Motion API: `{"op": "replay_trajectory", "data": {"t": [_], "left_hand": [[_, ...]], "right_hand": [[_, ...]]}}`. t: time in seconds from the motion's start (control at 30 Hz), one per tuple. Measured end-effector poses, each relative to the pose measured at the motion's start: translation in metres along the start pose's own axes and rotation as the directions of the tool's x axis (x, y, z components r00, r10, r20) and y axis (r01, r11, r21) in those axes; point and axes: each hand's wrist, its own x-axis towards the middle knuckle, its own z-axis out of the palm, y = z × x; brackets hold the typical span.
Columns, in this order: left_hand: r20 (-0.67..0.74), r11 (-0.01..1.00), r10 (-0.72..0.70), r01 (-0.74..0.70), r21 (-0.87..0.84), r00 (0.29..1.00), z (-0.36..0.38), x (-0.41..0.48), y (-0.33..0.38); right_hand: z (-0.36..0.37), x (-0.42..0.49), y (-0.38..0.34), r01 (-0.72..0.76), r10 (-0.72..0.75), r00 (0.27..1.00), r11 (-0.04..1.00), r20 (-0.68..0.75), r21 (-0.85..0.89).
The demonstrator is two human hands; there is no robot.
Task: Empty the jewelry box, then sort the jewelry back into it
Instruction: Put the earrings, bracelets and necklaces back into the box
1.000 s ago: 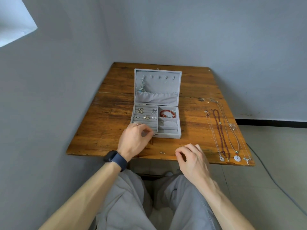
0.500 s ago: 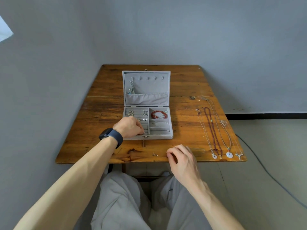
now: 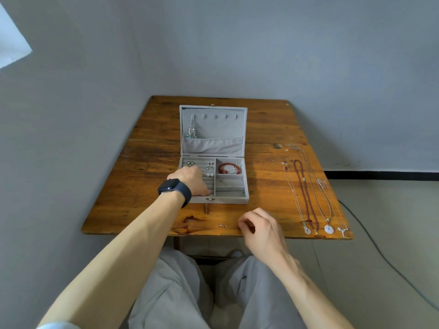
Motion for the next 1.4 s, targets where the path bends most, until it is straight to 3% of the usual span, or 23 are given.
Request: {"op": "replay_trajectory", "data": {"t": [0.13, 0.27, 0.43, 0.53, 0.73, 0.97, 1.23, 1.4], "left_hand": [[-0.008, 0.984, 0.033, -0.034, -0.175, 0.999, 0.003, -0.004, -0.014], [-0.198, 0.943, 0.067, -0.127, -0.308, 0.978, 0.019, -0.026, -0.03], [-0.529, 0.946, 0.212, -0.308, -0.099, 0.822, 0.064, -0.048, -0.04], [-0.618, 0.941, 0.255, -0.338, -0.019, 0.744, 0.083, -0.052, -0.045], [-0.59, 0.919, 0.365, -0.381, 0.104, 0.72, 0.079, -0.05, -0.044], [-0.562, 0.905, 0.406, -0.403, 0.137, 0.721, 0.074, -0.045, -0.046], [-0.527, 0.911, 0.39, -0.4, 0.101, 0.755, 0.075, -0.05, -0.048], [-0.467, 0.922, 0.368, -0.381, 0.071, 0.804, 0.066, -0.055, -0.047]], "right_hand": [[-0.018, 0.025, -0.019, -0.036, 0.036, 0.999, 0.996, 0.005, 0.084], [-0.024, 0.066, -0.039, -0.016, 0.009, 0.996, 0.997, 0.089, 0.076], [-0.008, 0.107, -0.053, 0.078, -0.058, 0.967, 0.994, 0.247, -0.071], [0.0, 0.12, -0.06, 0.156, -0.093, 0.941, 0.972, 0.324, -0.173], [0.003, 0.133, -0.076, 0.222, -0.07, 0.909, 0.916, 0.411, -0.335], [0.011, 0.131, -0.078, 0.144, -0.02, 0.944, 0.923, 0.328, -0.357], [0.019, 0.123, -0.078, -0.017, 0.087, 0.969, 0.957, 0.231, -0.29], [0.003, 0.107, -0.07, -0.109, 0.123, 0.97, 0.991, 0.21, -0.076]]}}
